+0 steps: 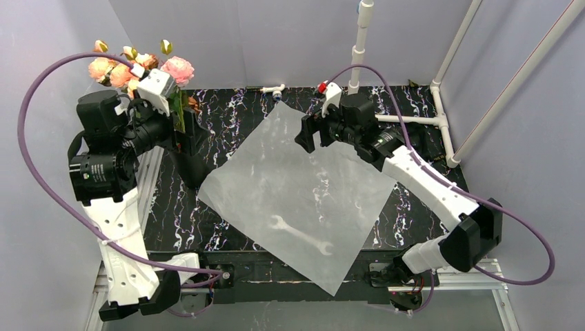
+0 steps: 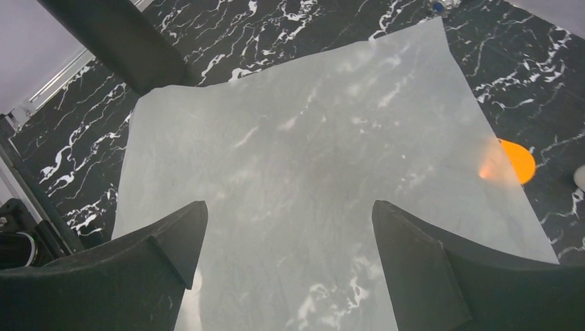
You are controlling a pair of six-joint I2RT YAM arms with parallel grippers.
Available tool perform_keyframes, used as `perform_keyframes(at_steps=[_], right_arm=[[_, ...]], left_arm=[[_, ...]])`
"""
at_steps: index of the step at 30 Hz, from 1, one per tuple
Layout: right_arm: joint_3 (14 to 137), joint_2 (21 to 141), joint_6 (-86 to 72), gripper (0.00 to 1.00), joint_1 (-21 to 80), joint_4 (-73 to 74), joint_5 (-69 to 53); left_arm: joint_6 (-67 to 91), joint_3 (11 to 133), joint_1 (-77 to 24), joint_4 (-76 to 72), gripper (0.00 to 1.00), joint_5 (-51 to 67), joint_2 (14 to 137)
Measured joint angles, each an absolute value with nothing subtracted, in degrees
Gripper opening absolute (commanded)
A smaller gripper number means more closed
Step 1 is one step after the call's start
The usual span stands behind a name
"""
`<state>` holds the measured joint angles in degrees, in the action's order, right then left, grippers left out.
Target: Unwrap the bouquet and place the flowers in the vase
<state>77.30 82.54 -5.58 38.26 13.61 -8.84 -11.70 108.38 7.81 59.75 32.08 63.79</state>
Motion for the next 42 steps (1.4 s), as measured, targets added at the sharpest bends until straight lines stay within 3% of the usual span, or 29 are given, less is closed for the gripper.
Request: perform_keyframes(at_steps=[5,9,15,19,27,42], right_arm=[[73.84,77.78,-4.99,0.98,37.06,14.09,-7.53],[70.22,74.87,-2.37,0.98,35.31,15.81,-6.96],[60.38,69.34,2.17,0.99,31.99,18.68,-7.29],[55.77,66.61,3.36,0.99,29.98,19.92,-7.42],[51.44,63.26,5.21,0.98,27.29,22.9,-7.29],[46.06,61.58,5.5,0.98,24.25,22.57,-7.57]], left_arm=[[-16.8,108.16,6.7,66.13,0.98,37.6,67.35],[-19.07,105.27,-0.45,69.52,0.98,38.06,69.28],[-11.4,85.1,-11.86,61.67,0.98,30.02,69.12],[-8.08,73.91,-12.38,56.1,0.98,22.92,65.45],[-2.07,64.38,-12.4,50.98,0.98,7.73,56.55],[-2.33,60.58,-12.4,48.01,0.98,3.29,54.96]])
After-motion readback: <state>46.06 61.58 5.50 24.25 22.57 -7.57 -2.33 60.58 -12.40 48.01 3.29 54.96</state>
